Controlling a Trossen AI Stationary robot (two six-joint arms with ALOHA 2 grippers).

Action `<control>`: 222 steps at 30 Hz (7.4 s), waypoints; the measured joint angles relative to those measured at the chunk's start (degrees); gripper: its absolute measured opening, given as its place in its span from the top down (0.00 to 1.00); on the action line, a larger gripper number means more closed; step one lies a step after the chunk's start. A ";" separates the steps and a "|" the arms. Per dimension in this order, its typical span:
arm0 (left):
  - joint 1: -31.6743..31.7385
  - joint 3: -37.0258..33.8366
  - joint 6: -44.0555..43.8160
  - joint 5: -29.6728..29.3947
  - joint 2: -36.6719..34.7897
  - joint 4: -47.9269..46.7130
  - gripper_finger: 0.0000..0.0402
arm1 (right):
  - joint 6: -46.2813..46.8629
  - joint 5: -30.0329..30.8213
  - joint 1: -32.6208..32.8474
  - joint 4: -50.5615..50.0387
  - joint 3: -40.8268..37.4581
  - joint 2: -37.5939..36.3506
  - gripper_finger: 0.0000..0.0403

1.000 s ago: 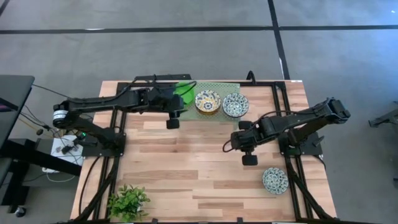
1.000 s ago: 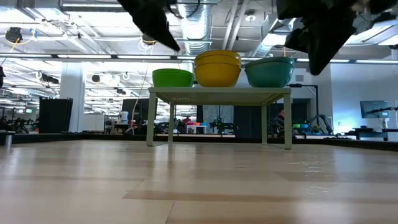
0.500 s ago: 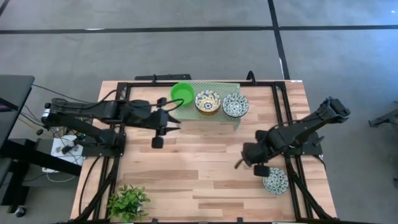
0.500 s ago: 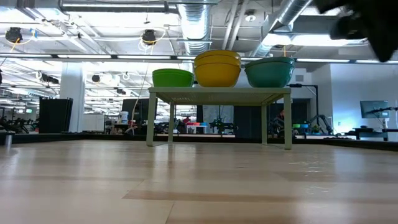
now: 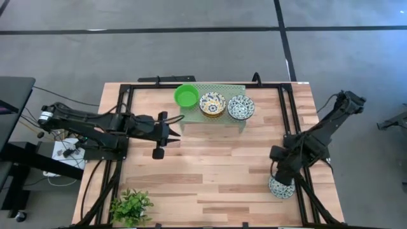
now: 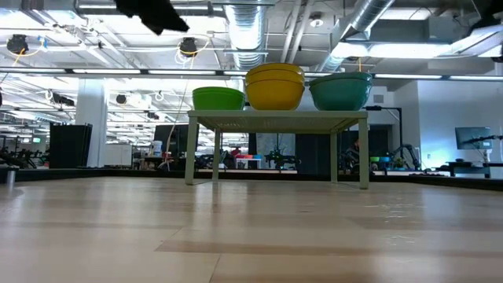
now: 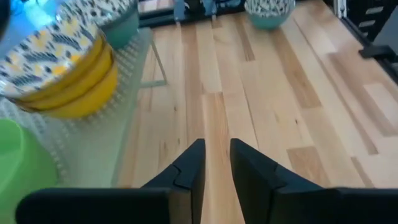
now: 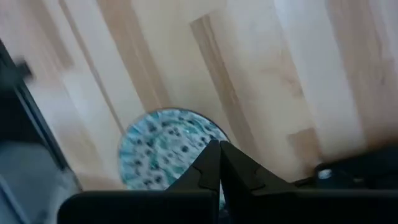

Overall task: Pick & Place Mini bowls
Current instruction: Stack the blue bowl on the blue bowl on the shelf, then return to Home Position

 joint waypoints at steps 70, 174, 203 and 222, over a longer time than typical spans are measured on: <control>0.10 -2.12 1.06 -3.24 -0.31 3.70 0.87 | -2.42 -5.38 -7.55 14.55 -1.94 11.33 0.98; 0.08 -2.10 -4.30 -3.24 -0.29 8.38 0.87 | -42.48 -10.25 -78.52 -7.46 32.76 18.02 0.85; 0.10 -2.10 -3.89 -5.22 -10.23 8.75 0.87 | -59.39 -14.01 -65.96 -6.11 40.05 9.97 0.78; 0.15 -32.21 -2.42 -2.09 -52.18 24.32 0.87 | -72.54 -11.53 -47.08 50.53 -16.90 -32.30 0.78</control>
